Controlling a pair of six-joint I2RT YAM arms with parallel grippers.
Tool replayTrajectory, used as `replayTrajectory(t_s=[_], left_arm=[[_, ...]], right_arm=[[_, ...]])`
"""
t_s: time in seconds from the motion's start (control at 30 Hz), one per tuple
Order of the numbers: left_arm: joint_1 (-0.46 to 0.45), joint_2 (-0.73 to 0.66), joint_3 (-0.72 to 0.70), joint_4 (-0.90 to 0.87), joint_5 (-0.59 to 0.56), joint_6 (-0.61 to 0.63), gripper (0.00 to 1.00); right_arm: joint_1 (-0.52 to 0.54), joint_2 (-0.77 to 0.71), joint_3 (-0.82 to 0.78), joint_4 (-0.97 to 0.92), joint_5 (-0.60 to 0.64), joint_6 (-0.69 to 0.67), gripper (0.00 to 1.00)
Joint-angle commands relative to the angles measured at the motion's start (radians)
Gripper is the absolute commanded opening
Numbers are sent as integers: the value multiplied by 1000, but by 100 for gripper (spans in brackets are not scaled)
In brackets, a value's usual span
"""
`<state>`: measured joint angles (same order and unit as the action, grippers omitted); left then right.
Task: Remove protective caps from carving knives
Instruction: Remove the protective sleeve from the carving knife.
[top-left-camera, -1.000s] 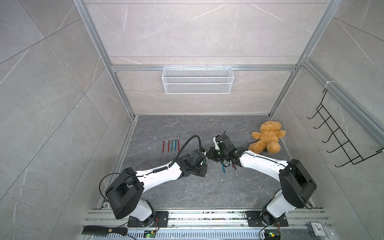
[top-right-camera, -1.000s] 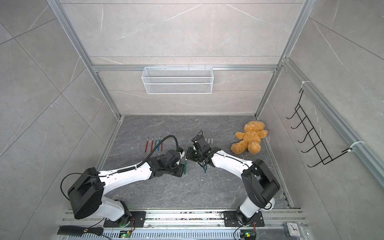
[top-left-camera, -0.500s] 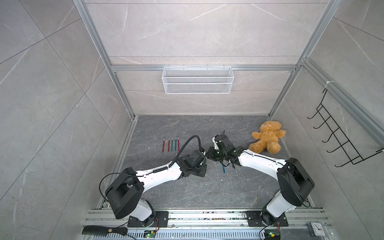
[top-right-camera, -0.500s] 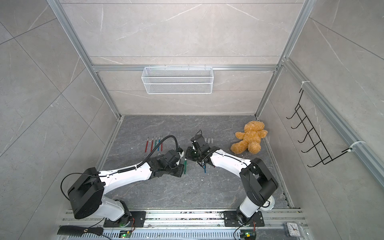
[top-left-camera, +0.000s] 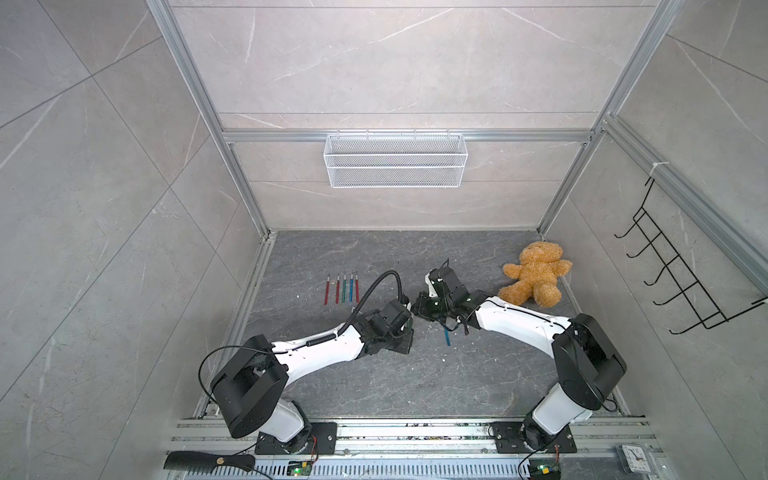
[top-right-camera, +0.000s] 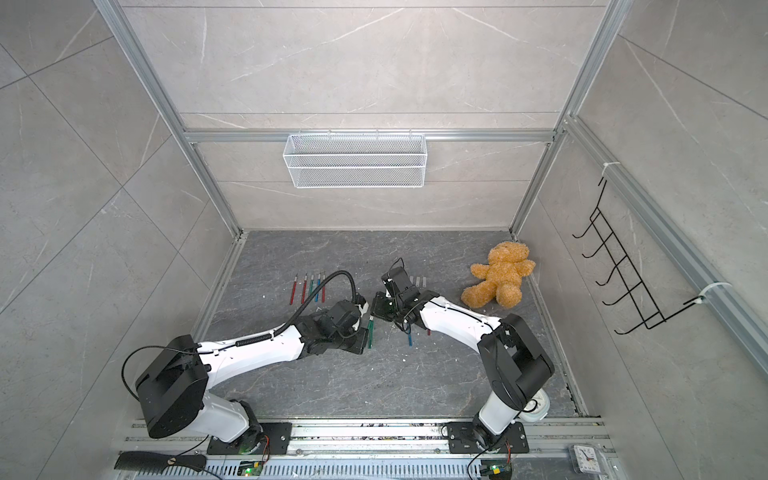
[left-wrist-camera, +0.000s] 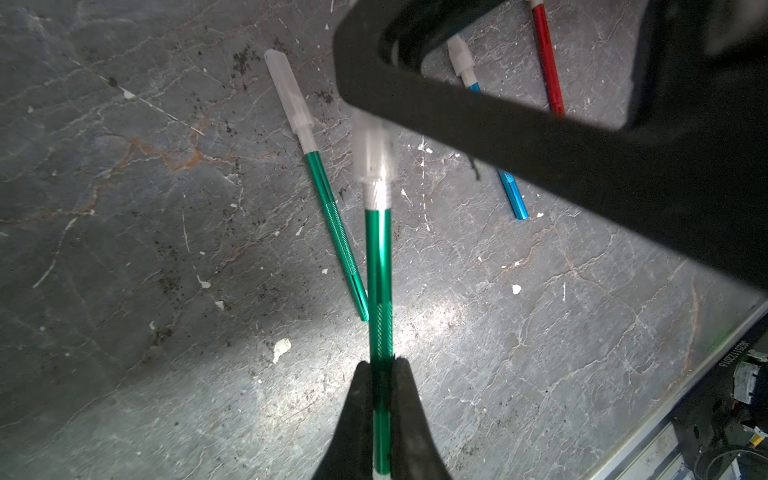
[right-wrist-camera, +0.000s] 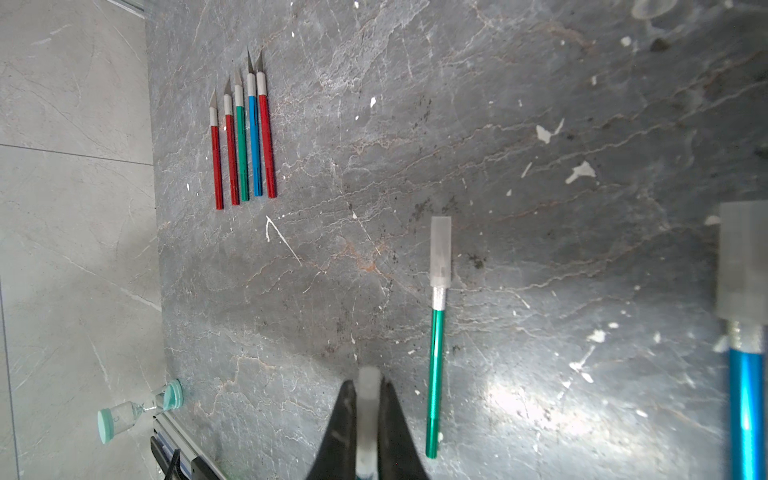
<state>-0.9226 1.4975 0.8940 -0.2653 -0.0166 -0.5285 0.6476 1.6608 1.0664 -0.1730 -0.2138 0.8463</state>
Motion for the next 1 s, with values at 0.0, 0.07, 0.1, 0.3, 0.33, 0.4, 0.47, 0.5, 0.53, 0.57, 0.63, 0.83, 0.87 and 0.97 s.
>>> replayTrajectory(t_s=[0.0, 0.07, 0.1, 0.3, 0.33, 0.4, 0.47, 0.5, 0.53, 0.57, 0.63, 0.83, 0.87, 0.97], left_arm=[[-21, -2, 12, 12, 24, -1, 0], [-24, 2, 15, 11, 23, 0, 0], [-25, 4, 16, 9, 23, 1, 0], [-32, 7, 19, 5, 12, 5, 0], [-34, 8, 18, 3, 9, 7, 0], [-38, 10, 22, -3, -2, 10, 0], [-42, 14, 27, -9, -11, 14, 0], [-46, 17, 29, -12, -17, 17, 0], [-49, 21, 32, -17, -25, 19, 0], [-54, 24, 36, -25, -35, 22, 0], [-64, 33, 47, -44, -60, 30, 0], [-91, 55, 78, -91, -125, 51, 0], [-93, 58, 80, -94, -132, 51, 0], [-99, 68, 93, -107, -138, 58, 0]], right_arm=[[-20, -2, 33, -10, 8, 7, 0], [-28, -3, 35, -10, 0, 8, 0], [-33, -3, 38, -10, -7, 9, 0], [-57, -6, 44, -5, -37, 20, 0], [-60, -6, 47, -5, -41, 23, 0], [-64, -4, 52, -7, -53, 35, 0], [-69, 0, 59, -7, -73, 48, 0], [-70, 1, 63, -11, -79, 54, 0], [-72, 3, 67, -16, -82, 62, 0], [-75, 5, 71, -23, -86, 67, 0], [-82, 8, 77, -31, -100, 83, 0], [-103, 18, 87, -53, -120, 108, 0], [-106, 20, 91, -61, -120, 104, 0], [-113, 19, 104, -79, -116, 98, 0]])
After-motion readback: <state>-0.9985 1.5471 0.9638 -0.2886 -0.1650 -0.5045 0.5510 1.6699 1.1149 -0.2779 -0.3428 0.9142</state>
